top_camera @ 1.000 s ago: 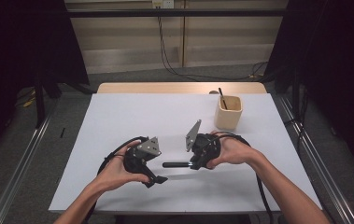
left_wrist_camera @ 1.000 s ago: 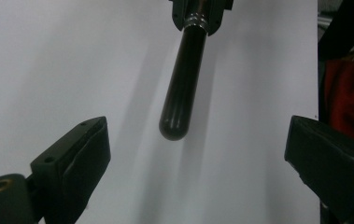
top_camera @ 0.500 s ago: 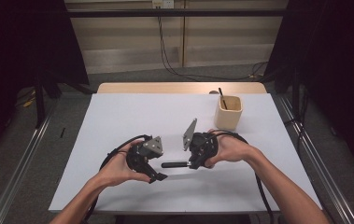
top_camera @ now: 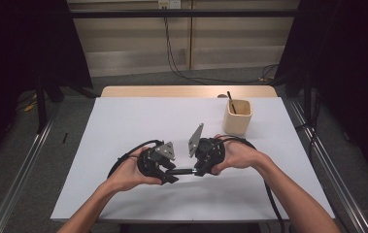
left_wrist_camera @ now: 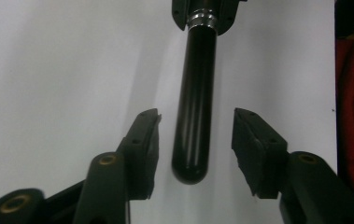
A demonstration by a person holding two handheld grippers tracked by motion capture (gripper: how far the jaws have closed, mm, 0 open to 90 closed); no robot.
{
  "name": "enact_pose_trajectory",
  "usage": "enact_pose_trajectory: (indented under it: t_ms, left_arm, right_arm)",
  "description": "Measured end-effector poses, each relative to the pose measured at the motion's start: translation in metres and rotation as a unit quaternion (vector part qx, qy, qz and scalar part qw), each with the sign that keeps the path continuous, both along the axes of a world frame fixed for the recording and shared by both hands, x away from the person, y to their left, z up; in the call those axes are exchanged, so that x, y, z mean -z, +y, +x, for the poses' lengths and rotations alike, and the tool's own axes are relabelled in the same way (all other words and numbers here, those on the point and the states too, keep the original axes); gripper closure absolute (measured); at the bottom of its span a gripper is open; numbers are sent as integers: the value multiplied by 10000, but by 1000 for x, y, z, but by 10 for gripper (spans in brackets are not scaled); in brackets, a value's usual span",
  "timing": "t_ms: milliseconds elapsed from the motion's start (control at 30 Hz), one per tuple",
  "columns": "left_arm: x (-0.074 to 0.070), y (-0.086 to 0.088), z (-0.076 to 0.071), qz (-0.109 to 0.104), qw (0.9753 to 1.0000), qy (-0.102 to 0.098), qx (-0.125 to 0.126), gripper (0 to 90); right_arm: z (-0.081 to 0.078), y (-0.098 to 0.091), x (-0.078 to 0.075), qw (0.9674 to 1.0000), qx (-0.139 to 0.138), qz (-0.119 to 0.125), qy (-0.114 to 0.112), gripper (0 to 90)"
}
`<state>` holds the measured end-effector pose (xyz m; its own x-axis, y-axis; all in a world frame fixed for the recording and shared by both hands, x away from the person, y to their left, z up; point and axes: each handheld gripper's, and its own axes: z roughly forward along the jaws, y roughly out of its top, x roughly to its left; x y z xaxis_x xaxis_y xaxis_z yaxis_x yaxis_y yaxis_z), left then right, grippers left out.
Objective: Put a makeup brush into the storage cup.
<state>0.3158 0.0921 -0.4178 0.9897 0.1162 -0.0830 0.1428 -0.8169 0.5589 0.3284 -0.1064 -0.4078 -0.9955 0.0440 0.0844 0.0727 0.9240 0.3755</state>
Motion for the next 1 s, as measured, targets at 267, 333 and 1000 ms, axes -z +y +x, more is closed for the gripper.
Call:
enact_pose_trajectory:
  t_ms: [267,333,1000]
  left_arm:
    - [2,-5,4,4,10000,70,59,644]
    - [3,-6,4,4,9999,92,45,637]
    - [10,-12,8,173,9994,257,133,742]
  right_arm:
    - [-1,2,1,10000,-21,-34,-11,721]
    - [-1,3,2,9999,-75,7,-78,721]
    - [-2,2,5,9996,-159,3,-240,718]
